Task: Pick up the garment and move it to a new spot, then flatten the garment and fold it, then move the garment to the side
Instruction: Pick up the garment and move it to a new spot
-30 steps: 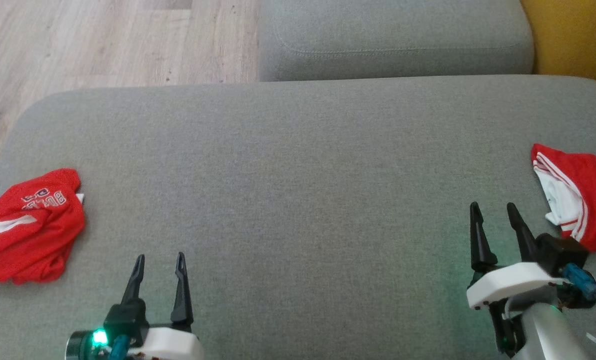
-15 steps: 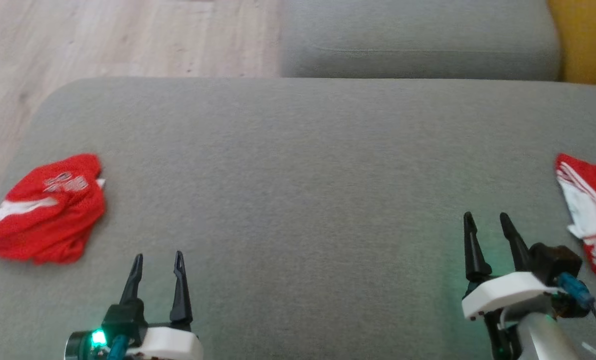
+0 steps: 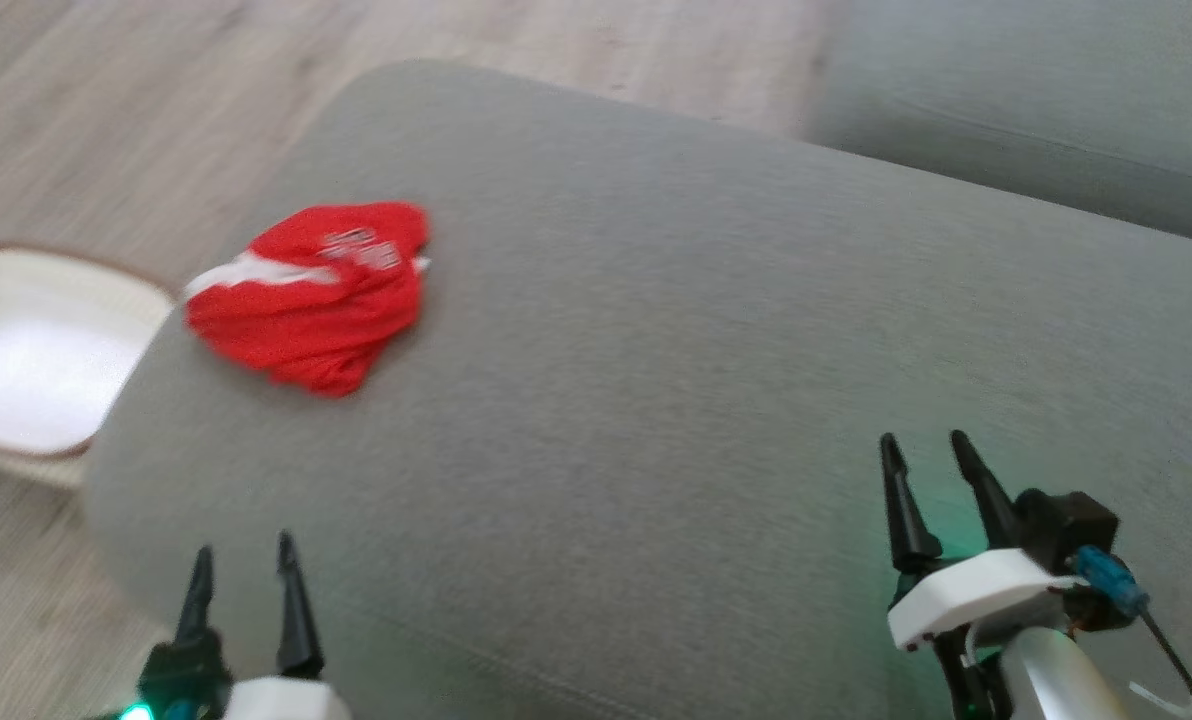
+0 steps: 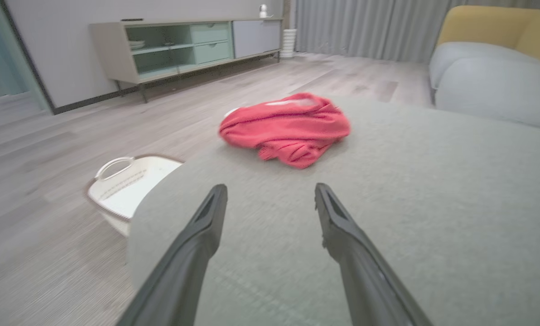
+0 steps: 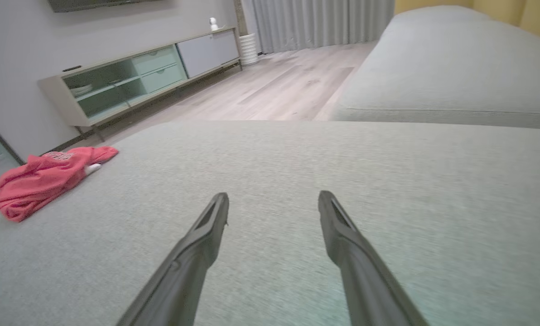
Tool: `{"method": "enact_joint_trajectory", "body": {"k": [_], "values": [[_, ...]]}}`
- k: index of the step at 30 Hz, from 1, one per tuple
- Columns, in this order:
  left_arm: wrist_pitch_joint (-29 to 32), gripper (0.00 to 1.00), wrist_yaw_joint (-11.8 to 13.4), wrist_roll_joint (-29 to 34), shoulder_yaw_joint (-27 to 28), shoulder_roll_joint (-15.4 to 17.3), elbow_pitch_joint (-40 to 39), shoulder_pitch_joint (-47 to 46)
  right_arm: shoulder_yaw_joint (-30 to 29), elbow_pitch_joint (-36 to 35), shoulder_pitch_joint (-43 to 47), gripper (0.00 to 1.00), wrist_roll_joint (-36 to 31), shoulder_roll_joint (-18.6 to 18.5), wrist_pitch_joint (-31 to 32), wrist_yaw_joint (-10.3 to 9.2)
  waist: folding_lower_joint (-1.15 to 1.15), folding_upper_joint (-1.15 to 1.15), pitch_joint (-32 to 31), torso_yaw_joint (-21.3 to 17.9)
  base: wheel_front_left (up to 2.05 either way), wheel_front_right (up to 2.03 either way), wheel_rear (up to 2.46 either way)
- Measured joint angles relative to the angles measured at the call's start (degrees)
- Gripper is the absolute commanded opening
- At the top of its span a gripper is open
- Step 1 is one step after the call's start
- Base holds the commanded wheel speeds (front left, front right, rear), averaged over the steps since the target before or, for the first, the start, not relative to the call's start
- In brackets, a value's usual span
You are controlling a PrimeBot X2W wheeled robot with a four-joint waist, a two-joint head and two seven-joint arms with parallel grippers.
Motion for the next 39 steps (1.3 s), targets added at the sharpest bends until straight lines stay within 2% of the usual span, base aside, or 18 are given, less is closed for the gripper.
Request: {"method": "enact_joint_trajectory", "body": {"k": [4,8,12,19,27,34,39], "values": [[0.00,1.00,-0.03,0.13,2.93,-0.01,0.35,1.71,1.27,0.24,-0.46,1.00,0.05,0.01,0.00,0.00,0.00,0.00,0.86,3.86,0.00,0.00,0.00],[0.00,1.00,-0.67,-0.04,5.03,-0.08,1.08,1.60,2.86,0.52,-2.10,1.00,0.02,0.00,0.00,0.00,0.00,0.00,2.37,4.82,0.00,0.00,0.00],[0.00,1.00,-1.86,-0.88,8.49,-0.14,2.94,-0.51,4.09,0.60,-3.42,1.00,-1.59,0.00,0.00,0.00,0.00,0.00,4.36,3.33,0.00,0.00,0.00],[0.00,1.00,-5.94,-0.58,12.46,2.35,8.13,-15.08,4.12,-0.25,-6.49,1.00,-5.60,-0.05,0.00,0.00,0.01,0.00,9.62,0.06,0.00,0.00,0.00],[-0.01,1.00,-8.78,-1.04,15.29,7.59,20.49,-29.58,3.76,-2.87,-9.73,1.00,-8.53,-0.16,0.00,0.00,0.01,0.00,16.34,-3.96,0.00,0.00,0.00],[-0.01,1.00,-10.37,-1.20,14.90,11.47,30.98,-39.52,3.39,-5.25,-12.20,1.00,-10.07,-0.08,-0.35,0.00,0.01,0.00,20.80,-6.79,0.00,0.00,0.00],[1.60,1.00,-10.82,-1.72,14.23,12.45,40.03,-43.77,3.00,-6.53,-13.89,1.00,-10.78,0.16,-0.58,0.00,0.00,0.00,23.36,-9.15,0.00,0.00,0.00]]}}
